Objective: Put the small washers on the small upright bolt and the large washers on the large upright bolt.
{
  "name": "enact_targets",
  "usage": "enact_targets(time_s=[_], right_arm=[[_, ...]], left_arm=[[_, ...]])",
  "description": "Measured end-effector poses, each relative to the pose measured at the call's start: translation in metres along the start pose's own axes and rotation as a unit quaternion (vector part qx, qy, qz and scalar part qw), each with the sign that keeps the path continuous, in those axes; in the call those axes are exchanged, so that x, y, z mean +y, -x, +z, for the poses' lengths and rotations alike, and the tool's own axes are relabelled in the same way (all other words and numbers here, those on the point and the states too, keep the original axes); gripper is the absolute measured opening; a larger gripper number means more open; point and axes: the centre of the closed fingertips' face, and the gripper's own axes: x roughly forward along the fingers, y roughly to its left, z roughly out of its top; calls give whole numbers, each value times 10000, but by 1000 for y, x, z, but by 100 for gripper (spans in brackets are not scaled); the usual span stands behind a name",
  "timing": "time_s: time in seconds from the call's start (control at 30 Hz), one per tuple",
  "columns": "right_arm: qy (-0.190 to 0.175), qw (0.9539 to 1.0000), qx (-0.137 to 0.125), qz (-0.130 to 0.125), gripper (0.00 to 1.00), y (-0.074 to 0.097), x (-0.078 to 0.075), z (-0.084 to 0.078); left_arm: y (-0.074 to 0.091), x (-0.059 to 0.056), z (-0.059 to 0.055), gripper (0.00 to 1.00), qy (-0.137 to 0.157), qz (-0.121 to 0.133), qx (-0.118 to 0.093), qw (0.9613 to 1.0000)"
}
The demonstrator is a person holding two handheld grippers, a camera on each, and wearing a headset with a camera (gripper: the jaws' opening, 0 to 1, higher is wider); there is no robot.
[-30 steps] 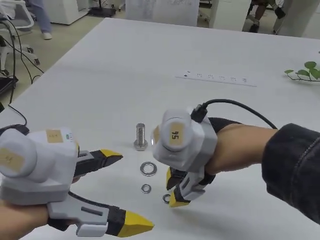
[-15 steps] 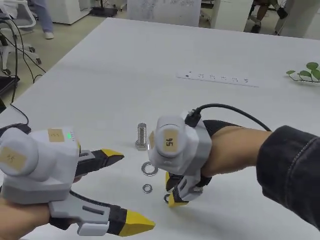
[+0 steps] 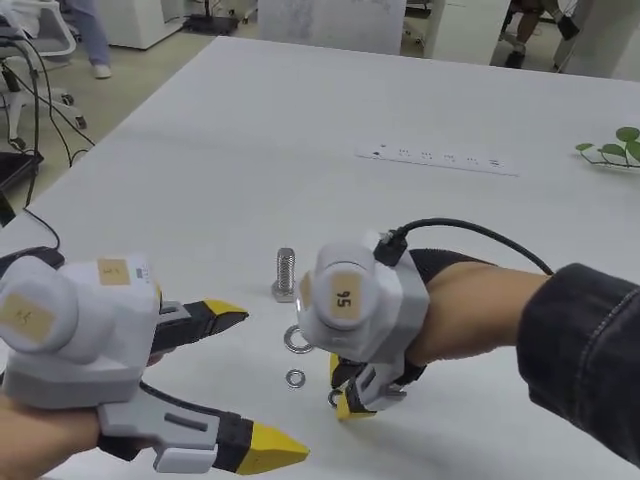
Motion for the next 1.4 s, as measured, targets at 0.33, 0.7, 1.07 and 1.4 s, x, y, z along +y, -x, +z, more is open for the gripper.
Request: enact_targets(time_s=[0.33, 0.7, 1.07, 1.4], right_arm=[[166, 9998, 50, -15, 16, 0, 2, 1], [347, 9993, 75, -134, 18, 1, -1, 1], [262, 9996, 60, 38, 18, 0, 5, 1], [255, 9997, 35, 33, 14, 1, 2, -1]], left_arm=[[2, 0, 2, 90, 3, 17, -63, 10000], [1, 0, 3, 90, -11, -2, -69, 10000], [0, 0, 3, 89, -11, -9, -52, 10000], [0, 0, 3, 89, 7, 3, -61, 10000]])
